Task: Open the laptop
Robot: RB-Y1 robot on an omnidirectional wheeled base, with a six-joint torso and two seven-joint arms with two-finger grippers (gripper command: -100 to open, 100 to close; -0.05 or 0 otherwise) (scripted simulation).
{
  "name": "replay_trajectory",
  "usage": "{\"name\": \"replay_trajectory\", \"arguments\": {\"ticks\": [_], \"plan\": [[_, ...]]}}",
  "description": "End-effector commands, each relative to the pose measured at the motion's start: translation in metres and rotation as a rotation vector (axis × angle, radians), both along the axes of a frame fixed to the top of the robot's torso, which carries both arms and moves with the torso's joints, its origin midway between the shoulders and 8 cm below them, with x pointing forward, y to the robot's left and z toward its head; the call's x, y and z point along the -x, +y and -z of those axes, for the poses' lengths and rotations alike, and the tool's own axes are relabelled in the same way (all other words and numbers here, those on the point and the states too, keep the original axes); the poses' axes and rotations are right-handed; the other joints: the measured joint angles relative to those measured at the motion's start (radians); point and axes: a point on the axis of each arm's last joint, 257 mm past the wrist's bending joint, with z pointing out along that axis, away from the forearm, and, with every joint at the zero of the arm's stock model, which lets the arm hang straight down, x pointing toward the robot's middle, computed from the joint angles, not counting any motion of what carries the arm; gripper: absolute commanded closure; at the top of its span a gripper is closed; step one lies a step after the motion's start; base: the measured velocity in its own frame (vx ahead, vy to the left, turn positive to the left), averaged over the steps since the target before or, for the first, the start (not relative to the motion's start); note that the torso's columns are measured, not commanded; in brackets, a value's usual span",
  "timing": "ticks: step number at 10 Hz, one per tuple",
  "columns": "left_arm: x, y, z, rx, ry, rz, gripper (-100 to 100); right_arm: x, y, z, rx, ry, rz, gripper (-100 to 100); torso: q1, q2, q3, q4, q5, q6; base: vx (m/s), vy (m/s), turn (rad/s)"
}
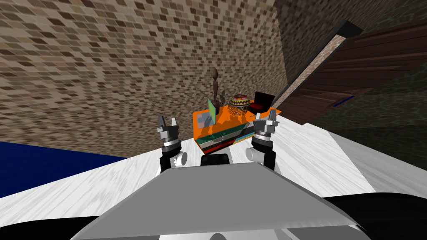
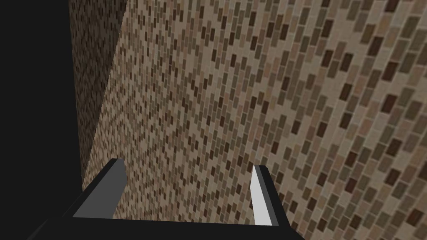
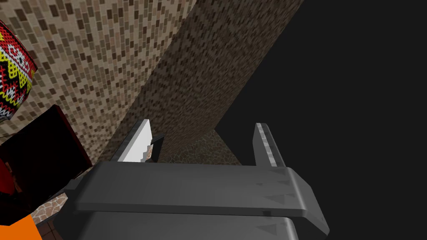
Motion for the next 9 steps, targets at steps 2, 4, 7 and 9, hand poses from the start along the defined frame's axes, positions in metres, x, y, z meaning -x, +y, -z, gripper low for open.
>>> {"name": "replay_trajectory", "arguments": {"ticks": [2,4,7,9], "plan": [[0.0000,0.0000,0.0000,0.000,0.000,0.000,0,0.0000,0.0000,0.0000,0.000,0.000,0.000,0,0.000,0.104,-0.209,0.105,0.000,0.000,0.000,0.000,0.000],[0.0000,0.0000,-0.0001,0.000,0.000,0.000,0,0.0000,0.0000,-0.0001,0.000,0.000,0.000,0,0.000,0.248,-0.497,0.249,0.000,0.000,0.000,0.000,0.000],[0.0001,0.0000,-0.0001,0.000,0.000,0.000,0,0.0001,0.0000,-0.0001,0.000,0.000,0.000,0,0.000,0.470,-0.939,0.470,0.000,0.000,0.000,0.000,0.000],[0.0001,0.0000,-0.0002,0.000,0.000,0.000,0,0.0001,0.0000,-0.0002,0.000,0.000,0.000,0,0.000,0.618,-1.234,0.617,0.000,0.000,0.000,0.000,0.000]]}}
